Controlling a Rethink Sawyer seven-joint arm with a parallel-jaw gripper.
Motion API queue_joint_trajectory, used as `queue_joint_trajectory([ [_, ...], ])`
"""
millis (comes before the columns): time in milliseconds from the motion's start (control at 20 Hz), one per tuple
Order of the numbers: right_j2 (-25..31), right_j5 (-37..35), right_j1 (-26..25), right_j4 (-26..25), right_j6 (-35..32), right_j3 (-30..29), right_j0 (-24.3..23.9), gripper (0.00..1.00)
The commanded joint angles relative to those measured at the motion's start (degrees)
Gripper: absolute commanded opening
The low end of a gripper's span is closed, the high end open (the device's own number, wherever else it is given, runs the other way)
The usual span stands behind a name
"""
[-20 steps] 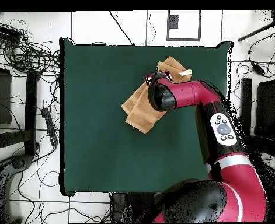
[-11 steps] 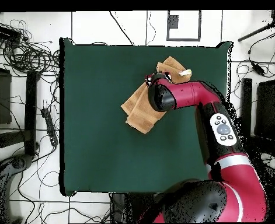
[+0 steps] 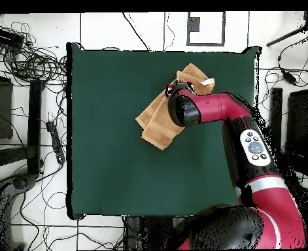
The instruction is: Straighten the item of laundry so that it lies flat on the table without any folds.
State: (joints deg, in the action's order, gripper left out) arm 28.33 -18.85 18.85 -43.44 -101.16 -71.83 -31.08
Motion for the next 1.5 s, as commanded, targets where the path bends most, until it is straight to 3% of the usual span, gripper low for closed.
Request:
queue_joint_trajectory([
  [50,4.2,-10.4,5.0,3.0,9.3,-12.5,-1.4,0.0],
  [250,6.1,-9.5,7.5,3.6,10.8,-18.9,-5.5,0.0],
  [500,10.1,-8.8,6.4,1.8,16.9,-22.8,-11.8,0.0],
  [1000,11.5,-5.7,3.1,-9.9,24.7,-22.3,-16.3,0.0],
  [1500,14.6,-7.3,1.7,-12.6,29.9,-22.8,-19.9,0.0],
])
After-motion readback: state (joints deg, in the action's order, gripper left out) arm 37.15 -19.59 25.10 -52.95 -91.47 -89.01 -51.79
